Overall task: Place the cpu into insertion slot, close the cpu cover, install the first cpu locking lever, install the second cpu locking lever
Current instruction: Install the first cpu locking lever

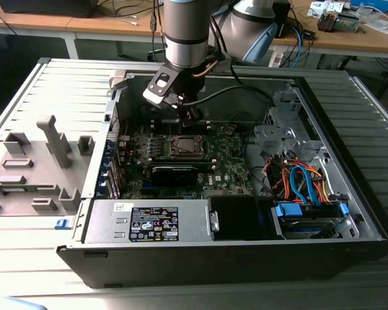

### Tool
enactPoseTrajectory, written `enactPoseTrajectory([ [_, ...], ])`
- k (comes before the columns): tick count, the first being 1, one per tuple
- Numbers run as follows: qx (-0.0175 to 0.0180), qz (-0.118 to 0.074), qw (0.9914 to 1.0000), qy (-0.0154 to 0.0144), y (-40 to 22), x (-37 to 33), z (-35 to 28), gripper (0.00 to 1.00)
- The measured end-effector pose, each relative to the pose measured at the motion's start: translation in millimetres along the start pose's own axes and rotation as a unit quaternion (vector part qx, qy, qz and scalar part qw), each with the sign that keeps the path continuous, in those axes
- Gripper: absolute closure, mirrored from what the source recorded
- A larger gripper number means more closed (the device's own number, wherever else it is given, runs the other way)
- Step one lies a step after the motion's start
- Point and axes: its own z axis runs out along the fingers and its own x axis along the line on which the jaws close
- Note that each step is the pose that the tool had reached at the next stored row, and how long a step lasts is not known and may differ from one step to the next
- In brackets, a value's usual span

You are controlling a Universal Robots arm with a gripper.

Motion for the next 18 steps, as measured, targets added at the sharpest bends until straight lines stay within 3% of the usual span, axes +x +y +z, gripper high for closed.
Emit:
enactPoseTrajectory([
  [18,-0.0008,-0.042,0.9991,0.0009,0.0,0.0,0.0,0.89],
])
